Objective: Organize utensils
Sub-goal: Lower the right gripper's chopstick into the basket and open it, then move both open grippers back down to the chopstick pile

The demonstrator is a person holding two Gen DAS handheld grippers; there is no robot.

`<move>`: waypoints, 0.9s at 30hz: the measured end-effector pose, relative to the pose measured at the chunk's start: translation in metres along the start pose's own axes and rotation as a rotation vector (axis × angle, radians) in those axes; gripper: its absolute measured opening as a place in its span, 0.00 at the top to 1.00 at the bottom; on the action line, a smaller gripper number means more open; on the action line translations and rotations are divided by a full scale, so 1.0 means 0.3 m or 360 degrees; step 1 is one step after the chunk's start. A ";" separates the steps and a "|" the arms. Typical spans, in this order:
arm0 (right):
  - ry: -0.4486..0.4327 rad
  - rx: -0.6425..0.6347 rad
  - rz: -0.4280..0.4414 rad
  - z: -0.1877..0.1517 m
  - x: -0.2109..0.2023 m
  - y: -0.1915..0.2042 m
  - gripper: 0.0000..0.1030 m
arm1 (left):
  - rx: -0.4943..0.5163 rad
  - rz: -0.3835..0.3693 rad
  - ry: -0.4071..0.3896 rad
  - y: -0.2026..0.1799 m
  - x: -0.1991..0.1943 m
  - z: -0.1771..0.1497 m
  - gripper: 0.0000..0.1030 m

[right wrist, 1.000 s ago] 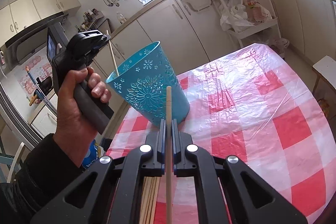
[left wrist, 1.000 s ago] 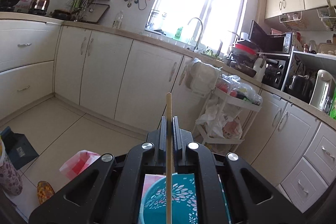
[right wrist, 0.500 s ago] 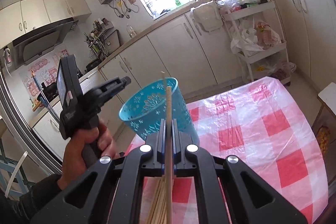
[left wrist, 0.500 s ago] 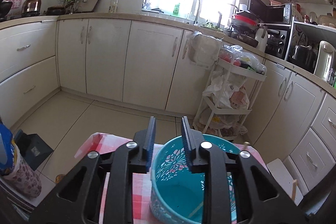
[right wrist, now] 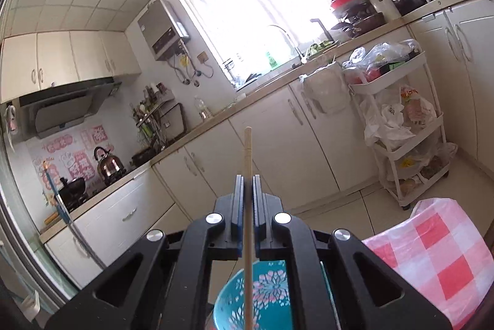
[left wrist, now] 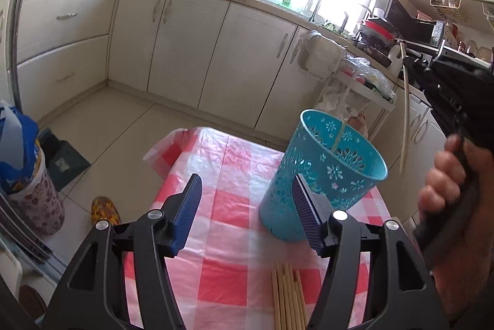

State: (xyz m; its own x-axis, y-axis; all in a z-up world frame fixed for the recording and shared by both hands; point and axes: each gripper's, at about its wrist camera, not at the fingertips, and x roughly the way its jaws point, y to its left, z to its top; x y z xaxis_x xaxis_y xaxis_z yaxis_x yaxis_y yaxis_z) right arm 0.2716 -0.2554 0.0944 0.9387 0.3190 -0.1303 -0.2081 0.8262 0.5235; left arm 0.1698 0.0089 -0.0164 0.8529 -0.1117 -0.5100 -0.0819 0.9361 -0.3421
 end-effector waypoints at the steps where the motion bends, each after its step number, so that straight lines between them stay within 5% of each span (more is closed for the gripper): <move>1: -0.0016 -0.0008 -0.0032 0.001 0.020 0.004 0.94 | -0.0020 -0.0005 0.0019 0.014 -0.002 -0.016 0.43; 15: 0.0379 -0.0222 -0.0201 -0.130 0.111 0.014 0.87 | -0.0138 -0.0016 0.0146 0.094 -0.019 -0.101 0.43; 19: 0.0271 -0.0242 -0.0165 -0.090 -0.069 0.034 0.85 | -0.0114 -0.0015 0.0117 0.082 -0.087 -0.087 0.43; 21: 0.0215 -0.0274 -0.0177 -0.086 -0.211 0.048 0.62 | -0.0100 -0.0008 0.0092 0.074 -0.137 -0.078 0.38; 23: 0.0176 -0.0339 -0.0180 -0.111 -0.367 0.065 0.50 | -0.0087 0.0002 0.0075 0.063 -0.191 -0.074 0.33; 27: 0.0350 -0.0468 -0.0215 -0.252 -0.620 0.070 0.43 | -0.0022 0.0010 0.0064 0.039 -0.308 -0.096 0.28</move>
State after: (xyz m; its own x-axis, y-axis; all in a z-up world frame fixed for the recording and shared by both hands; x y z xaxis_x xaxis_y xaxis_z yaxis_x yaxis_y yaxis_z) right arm 0.0719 -0.2624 0.0660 0.8885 0.2640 -0.3754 -0.1867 0.9552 0.2297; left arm 0.0753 0.0206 0.0040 0.8310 -0.1196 -0.5433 -0.0943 0.9322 -0.3495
